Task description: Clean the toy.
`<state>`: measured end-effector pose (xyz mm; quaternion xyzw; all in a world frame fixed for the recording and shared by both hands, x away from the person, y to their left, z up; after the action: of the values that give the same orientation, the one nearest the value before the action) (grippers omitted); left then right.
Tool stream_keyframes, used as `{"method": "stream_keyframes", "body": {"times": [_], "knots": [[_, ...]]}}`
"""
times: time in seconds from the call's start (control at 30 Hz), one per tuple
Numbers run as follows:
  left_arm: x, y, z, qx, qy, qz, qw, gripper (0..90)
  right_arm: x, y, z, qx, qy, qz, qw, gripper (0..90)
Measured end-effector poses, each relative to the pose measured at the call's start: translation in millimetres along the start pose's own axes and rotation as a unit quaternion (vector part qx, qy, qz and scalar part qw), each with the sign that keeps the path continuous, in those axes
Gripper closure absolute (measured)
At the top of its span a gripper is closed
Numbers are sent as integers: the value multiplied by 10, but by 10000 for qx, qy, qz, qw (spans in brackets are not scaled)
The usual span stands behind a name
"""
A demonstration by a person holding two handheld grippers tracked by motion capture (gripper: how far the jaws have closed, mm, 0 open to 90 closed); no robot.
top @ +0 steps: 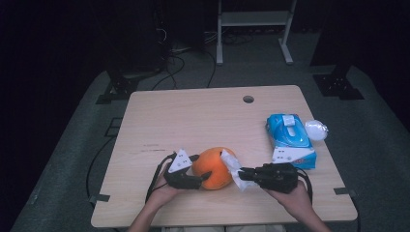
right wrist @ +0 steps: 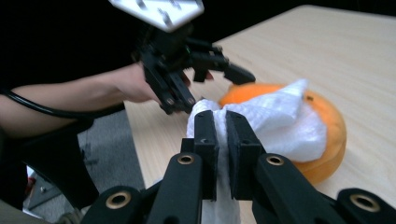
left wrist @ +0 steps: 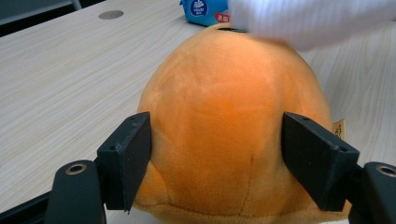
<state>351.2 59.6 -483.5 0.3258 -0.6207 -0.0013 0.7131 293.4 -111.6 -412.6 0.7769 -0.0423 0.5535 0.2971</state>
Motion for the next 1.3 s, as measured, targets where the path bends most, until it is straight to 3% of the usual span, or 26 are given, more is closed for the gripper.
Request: {"method": "stream_keyframes", "body": {"times": [0.03,0.17,0.2,0.33,0.47,0.6,0.83,0.9,0.97,1.07,1.17,1.23,1.3], "knots": [[2,-1,3,0,-13,-5,10000,261,-47,-123,84,51,-73,-89,9999,829],[2,-3,15,-29,-30,-2,10000,261,-114,-326,311,-315,23,-223,9993,820],[2,-3,15,-29,-30,-2,10000,261,-114,-326,311,-315,23,-223,9993,820],[6,-16,32,-88,-67,2,9999,267,-141,-522,442,-921,601,-188,9938,752],[-2,-34,77,-275,-137,18,9995,268,-141,-621,449,-904,656,-62,9937,600],[8,-68,113,-345,-214,-52,9992,266,-202,-733,456,-937,800,-118,9923,561],[120,8,142,-345,-191,98,9992,210,-292,-774,515,-1057,555,-140,9927,677],[77,-22,149,-233,-382,-106,9989,227,-295,-749,541,-1069,457,-184,9930,727],[56,-41,131,-199,-287,-60,9994,256,-302,-713,566,-1027,381,-212,9938,757],[30,-38,99,-119,-315,-100,9994,284,-328,-672,585,-1077,347,-218,9933,772],[-24,-49,61,-21,-301,-153,9994,289,-329,-657,490,-1126,442,-180,9925,777],[-56,-30,16,-73,-149,-111,9998,294,-329,-701,298,-852,541,-186,9947,777],[-71,-19,-5,-86,-96,-76,9999,304,-319,-710,286,-934,694,-209,9930,777]]}}
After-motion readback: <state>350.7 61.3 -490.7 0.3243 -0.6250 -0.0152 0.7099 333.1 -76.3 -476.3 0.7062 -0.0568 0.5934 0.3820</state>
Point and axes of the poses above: each handheld gripper's, and its own axes: y roughly backward along the jaws, x roughly out of its top, z roughly to its right, the point moved 9 cm from there along -y, roughly forward along the jaws, and after that the axes turned 7 degrees about -x, right-handed, at the moved point
